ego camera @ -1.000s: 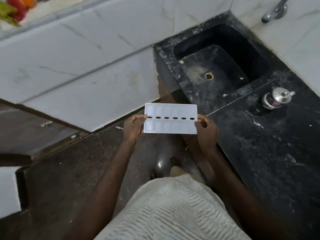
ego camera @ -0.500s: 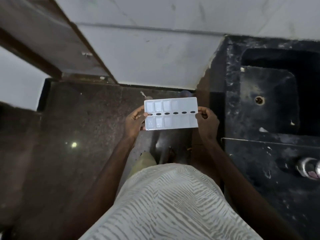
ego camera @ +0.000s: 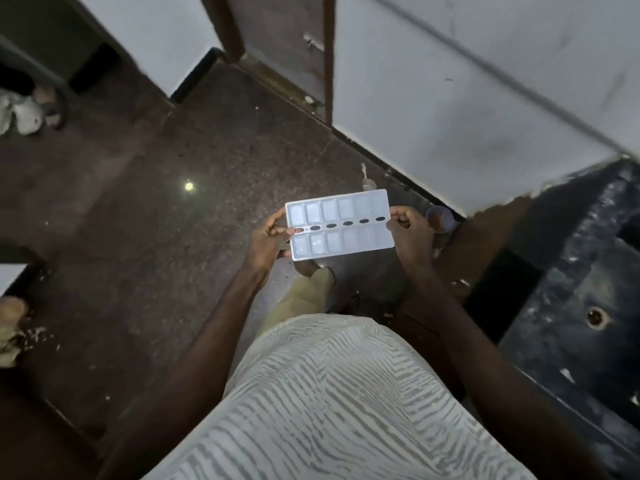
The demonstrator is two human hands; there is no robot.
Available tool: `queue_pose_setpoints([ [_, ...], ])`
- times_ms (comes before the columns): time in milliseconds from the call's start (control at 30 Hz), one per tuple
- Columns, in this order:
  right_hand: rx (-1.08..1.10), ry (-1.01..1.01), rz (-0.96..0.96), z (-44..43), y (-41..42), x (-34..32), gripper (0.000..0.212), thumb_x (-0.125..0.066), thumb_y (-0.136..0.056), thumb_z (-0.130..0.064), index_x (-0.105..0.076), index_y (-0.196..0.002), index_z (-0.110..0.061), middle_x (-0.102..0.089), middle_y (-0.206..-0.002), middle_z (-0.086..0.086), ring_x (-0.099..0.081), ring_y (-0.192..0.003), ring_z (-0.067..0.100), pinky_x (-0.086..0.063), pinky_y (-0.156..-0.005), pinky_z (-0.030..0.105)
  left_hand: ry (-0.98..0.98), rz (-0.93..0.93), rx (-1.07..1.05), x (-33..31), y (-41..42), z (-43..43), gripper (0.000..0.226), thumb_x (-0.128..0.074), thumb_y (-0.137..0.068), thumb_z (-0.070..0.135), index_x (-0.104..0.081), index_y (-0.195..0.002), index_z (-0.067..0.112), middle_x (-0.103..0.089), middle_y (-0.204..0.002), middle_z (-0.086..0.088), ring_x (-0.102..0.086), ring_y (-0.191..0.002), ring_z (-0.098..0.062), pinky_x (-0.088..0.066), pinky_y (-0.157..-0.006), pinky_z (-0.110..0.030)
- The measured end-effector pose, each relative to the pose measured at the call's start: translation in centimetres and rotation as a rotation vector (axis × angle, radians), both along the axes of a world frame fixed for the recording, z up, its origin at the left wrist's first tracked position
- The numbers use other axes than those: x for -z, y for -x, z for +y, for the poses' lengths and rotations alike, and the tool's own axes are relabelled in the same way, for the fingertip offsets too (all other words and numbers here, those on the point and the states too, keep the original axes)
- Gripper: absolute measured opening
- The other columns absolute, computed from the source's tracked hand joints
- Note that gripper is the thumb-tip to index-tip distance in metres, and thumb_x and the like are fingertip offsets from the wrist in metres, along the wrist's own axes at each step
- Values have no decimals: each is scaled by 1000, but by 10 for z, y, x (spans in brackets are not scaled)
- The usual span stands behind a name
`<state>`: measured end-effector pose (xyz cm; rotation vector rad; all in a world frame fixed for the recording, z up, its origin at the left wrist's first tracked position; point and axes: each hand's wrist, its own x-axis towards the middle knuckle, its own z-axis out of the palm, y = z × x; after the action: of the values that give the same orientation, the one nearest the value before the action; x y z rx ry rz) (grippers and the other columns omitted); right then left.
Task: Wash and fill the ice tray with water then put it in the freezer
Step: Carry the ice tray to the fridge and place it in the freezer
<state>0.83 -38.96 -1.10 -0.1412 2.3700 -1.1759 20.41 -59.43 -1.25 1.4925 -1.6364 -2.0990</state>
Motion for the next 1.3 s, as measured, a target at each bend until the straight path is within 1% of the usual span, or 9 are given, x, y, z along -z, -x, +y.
queue_pose_setpoints([
  [67,-83,-4,-19,-32,2,3,22,-64,-84,-10,-75,-101,-17,-74,-95,-8,-66,-83,1,-48,-72,17,0,7,-82,2,-15,-15,55,-66,-96,6,-55,-146,24,-72,-79,18,-69,-99,-23,-62,-74,-45],
  [133,-173,-14,-41,-64,3,5,22,-63,-85,-10,-75,-103,-17,-74,-96,-8,-65,-83,0,-47,-71,14,-17,20,-159,4,-30,-30,56,-68,-95,7,-54,-147,23,-74,-86,11,-71,-100,-22,-61,-66,-36],
  [333,-415,-33,-75,-166,1,10,27,-63,-84,-15,-74,-109,-18,-75,-101,-7,-70,-93,10,-57,-83,30,-32,8,-392,7,-65,-77,58,-69,-93,4,-53,-147,20,-73,-95,0,-72,-96,-20,-60,-60,-30],
  [467,-572,-63,-63,-233,-3,17,21,-65,-89,-15,-72,-108,-21,-73,-104,-8,-68,-95,10,-58,-84,32,-30,16,-550,12,-84,-105,57,-69,-92,4,-55,-144,22,-73,-110,-8,-73,-98,-24,-61,-62,-31],
  [633,-760,-89,-92,-310,-15,16,23,-64,-95,-13,-70,-116,-20,-70,-103,-8,-63,-87,-2,-45,-66,12,-33,3,-701,15,-103,-126,53,-68,-94,6,-55,-142,23,-72,-110,-6,-73,-97,-21,-60,-64,-30],
  [833,-930,-68,-98,-379,-38,16,26,-62,-91,-11,-73,-114,-16,-74,-104,-3,-70,-93,12,-57,-75,24,-25,6,-900,12,-122,-134,54,-66,-96,7,-52,-145,22,-69,-109,-7,-71,-98,-22,-61,-67,-30],
  [1000,-1161,-87,-85,-436,-62,15,24,-61,-91,-1,-72,-110,-9,-69,-95,-1,-59,-75,0,-43,-57,3,-14,-3,-1116,10,-130,-130,52,-65,-97,7,-52,-146,19,-72,-113,-7,-74,-94,-16,-60,-64,-28],
  [1133,-1366,-101,-171,-478,-81,21,23,-62,-89,-3,-71,-107,-15,-74,-98,1,-69,-85,14,-58,-74,28,-18,-47,-1316,8,-125,-126,54,-65,-97,6,-51,-148,17,-71,-107,-1,-72,-94,-17,-61,-64,-26],
  [1300,-1612,-46,-197,-529,-110,16,21,-61,-87,-6,-69,-103,-17,-72,-91,-3,-67,-80,13,-54,-69,24,7,-79,-1571,6,-114,-129,49,-61,-99,8,-54,-147,18,-74,-110,0,-73,-103,-25,-61,-83,-41],
])
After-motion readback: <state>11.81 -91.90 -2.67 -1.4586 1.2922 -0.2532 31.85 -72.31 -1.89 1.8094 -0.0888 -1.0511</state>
